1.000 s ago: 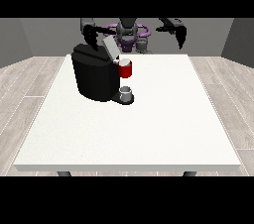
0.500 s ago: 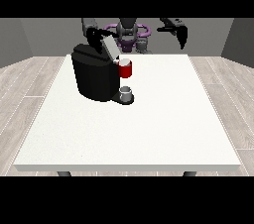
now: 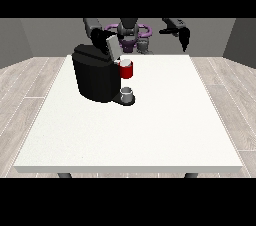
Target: Insert the coffee pod into the coffee machine and close the lid
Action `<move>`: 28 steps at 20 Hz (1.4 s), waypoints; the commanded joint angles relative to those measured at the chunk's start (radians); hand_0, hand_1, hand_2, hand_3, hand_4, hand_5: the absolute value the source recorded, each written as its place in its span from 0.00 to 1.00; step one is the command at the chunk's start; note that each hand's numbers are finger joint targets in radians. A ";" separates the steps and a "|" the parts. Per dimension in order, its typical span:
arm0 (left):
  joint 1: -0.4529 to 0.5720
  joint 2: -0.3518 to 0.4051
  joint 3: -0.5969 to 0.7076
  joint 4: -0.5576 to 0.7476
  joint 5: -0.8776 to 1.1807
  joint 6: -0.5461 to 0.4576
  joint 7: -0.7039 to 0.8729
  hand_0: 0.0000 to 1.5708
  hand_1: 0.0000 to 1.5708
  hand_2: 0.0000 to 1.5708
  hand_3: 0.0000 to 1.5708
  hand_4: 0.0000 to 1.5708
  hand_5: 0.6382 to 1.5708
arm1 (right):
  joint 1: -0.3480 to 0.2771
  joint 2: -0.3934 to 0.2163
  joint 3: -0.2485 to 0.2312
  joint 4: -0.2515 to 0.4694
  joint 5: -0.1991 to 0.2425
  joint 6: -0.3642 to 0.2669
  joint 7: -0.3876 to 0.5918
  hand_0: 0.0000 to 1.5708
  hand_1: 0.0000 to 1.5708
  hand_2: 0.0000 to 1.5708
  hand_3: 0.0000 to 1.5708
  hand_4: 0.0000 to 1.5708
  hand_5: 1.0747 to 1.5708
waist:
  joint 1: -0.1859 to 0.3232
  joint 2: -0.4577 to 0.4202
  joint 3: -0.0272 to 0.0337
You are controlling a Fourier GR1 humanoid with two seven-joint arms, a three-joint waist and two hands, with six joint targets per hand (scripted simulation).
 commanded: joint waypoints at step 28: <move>0.051 -0.006 -0.017 0.074 -0.009 0.069 -0.087 0.00 0.00 0.00 0.00 0.11 1.00 | 0.042 0.132 0.176 -0.058 -0.022 0.032 -0.090 0.00 0.00 0.00 0.00 0.18 1.00 | -0.064 -0.105 0.0028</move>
